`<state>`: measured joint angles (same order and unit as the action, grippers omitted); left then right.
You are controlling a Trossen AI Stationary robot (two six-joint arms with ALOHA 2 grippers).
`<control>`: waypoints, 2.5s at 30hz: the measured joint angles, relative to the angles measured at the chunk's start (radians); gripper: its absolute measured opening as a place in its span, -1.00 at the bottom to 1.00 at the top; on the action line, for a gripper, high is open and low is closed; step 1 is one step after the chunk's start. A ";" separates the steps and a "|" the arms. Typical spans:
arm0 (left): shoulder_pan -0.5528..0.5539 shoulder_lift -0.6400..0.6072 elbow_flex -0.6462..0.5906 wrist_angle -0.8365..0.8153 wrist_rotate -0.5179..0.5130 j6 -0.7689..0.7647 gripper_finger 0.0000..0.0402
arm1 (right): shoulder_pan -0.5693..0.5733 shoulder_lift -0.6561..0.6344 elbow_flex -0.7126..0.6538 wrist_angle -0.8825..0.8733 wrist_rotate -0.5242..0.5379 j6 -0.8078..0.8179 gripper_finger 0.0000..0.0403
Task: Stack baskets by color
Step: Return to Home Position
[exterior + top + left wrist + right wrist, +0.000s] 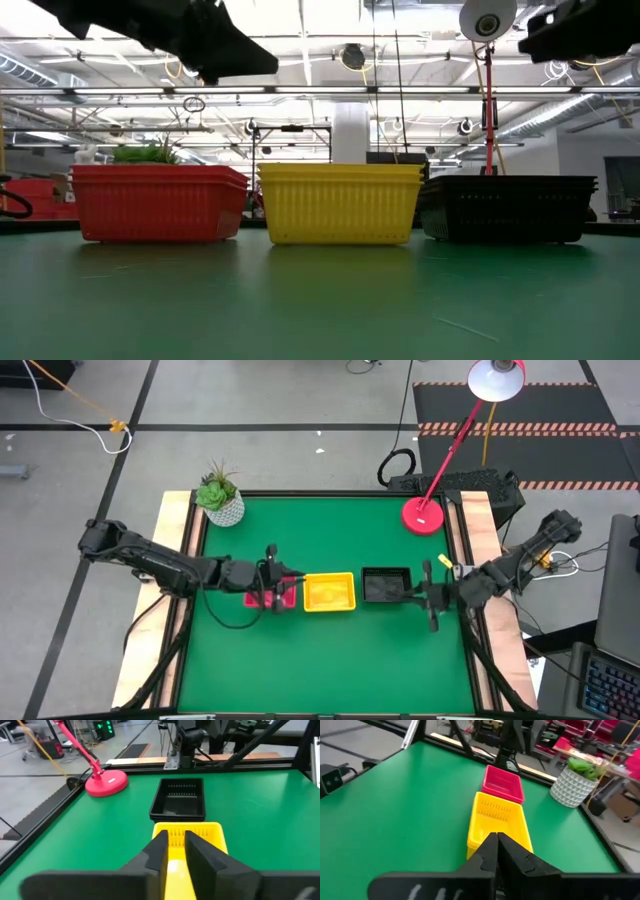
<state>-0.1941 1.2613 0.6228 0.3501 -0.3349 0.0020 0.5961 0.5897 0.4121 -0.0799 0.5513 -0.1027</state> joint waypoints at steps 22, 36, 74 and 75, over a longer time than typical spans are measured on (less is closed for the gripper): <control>0.077 -0.257 -0.293 0.149 0.084 0.003 -0.96 | -0.188 -0.253 -0.165 0.019 -0.215 -0.096 -1.00; 0.089 -0.443 -0.506 0.239 0.083 -0.034 -0.98 | -0.270 -0.253 -0.291 0.181 -0.269 -0.093 -1.00; 0.091 -0.484 -0.613 0.363 0.208 0.047 -0.96 | -0.270 -0.423 -0.357 0.129 -0.318 -0.134 -1.00; 0.091 -0.493 -0.613 0.355 0.208 0.056 -0.98 | -0.270 -0.433 -0.357 0.120 -0.318 -0.141 -1.00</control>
<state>-0.1032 0.7684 0.0097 0.7054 -0.1272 0.0581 0.3260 0.1565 0.0547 0.0398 0.2337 -0.2437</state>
